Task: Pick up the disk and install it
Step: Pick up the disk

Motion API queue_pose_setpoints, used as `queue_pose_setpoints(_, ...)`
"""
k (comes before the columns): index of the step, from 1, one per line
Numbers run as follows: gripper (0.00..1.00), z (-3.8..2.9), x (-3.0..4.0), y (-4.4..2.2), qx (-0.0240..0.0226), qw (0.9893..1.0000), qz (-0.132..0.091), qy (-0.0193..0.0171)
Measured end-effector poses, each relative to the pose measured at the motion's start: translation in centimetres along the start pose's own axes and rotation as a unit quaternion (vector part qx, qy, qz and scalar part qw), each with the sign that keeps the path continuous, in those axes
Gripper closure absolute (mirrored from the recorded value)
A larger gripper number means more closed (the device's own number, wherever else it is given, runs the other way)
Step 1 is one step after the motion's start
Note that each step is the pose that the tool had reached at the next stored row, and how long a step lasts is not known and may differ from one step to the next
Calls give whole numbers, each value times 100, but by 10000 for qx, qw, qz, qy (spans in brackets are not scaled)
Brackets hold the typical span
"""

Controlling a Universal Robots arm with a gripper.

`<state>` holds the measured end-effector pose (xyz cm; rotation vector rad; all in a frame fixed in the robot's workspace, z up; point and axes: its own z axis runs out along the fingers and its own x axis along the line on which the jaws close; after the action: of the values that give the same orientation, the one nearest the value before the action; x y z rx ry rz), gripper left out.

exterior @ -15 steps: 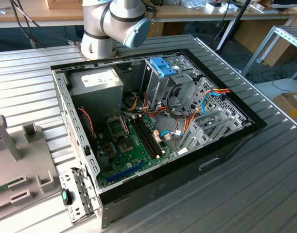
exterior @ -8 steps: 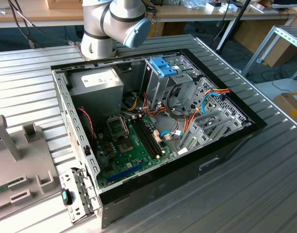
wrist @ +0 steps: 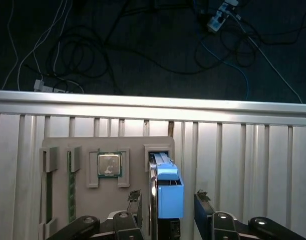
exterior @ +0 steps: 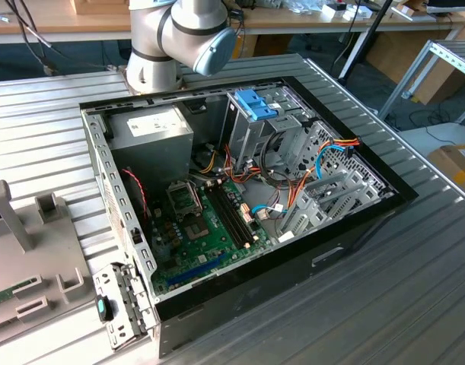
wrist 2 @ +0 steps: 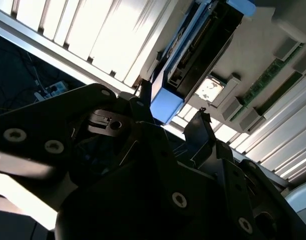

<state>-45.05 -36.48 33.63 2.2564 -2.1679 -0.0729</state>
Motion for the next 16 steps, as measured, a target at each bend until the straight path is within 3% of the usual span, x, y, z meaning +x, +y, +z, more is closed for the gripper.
queue_pose_setpoints(2,46,76,2,-3,0,10000,0,0)
queue_pose_setpoints(7,46,170,4,-7,0,10000,0,0)
queue_pose_setpoints(9,46,236,6,-10,0,10000,0,0)
queue_pose_setpoints(11,46,236,6,-10,-1,10000,0,1)
queue_pose_setpoints(16,46,256,5,13,86,10000,-28,14)
